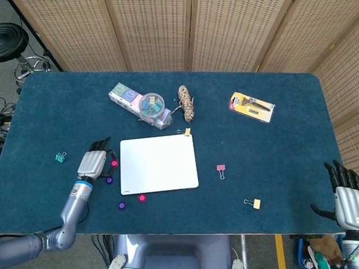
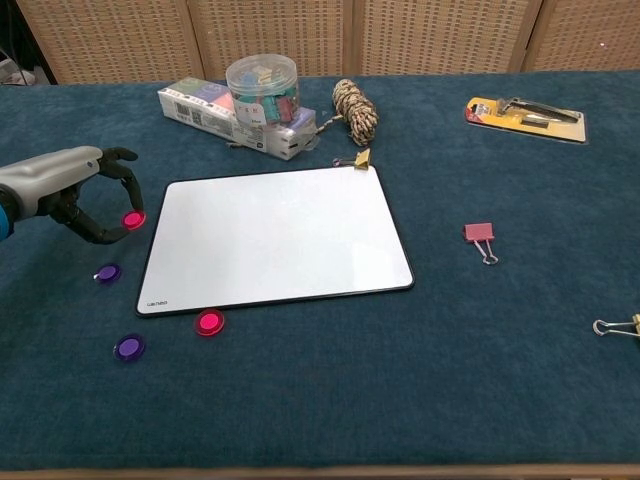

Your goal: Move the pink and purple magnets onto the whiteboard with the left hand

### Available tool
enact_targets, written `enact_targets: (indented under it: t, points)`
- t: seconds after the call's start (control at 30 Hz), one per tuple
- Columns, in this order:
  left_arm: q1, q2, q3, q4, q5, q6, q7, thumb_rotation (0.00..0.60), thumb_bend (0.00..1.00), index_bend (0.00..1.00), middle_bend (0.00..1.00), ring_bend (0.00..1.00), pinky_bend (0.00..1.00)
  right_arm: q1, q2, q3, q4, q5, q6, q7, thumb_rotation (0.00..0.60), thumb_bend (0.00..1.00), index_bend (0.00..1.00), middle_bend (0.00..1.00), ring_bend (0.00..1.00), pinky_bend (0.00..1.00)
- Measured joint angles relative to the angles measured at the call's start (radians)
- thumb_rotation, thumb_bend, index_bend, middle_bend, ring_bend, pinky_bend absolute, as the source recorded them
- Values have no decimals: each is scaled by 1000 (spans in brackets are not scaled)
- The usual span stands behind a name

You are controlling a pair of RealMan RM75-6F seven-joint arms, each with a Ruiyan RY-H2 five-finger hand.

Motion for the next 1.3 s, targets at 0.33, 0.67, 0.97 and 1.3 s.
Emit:
enact_targets:
  t: [0.33,0.67,0.97,1.3]
  points:
    - [-83,-26,-57,47,-29,-31,38,600,380,568,0,0,0,3,-1,4,7,14,-8,5,600,0,0,0,0,0]
    - [-171,-140,-91,200,-85,-69,78,600,380,567,0,0,0,9,0,15,21,46,-22,20,600,0,0,0,0,0]
    - [-188,-180,-83,235,-94,-73,79,600,359,316,0,0,0,5,8,19,18,45,-15,40,600,0,0,0,0,0]
    - [-161,-78,-52,117,-57,-67,69,600,358,286,0,0,0,4,6,16,15,38,-13,34,600,0,0,0,0,0]
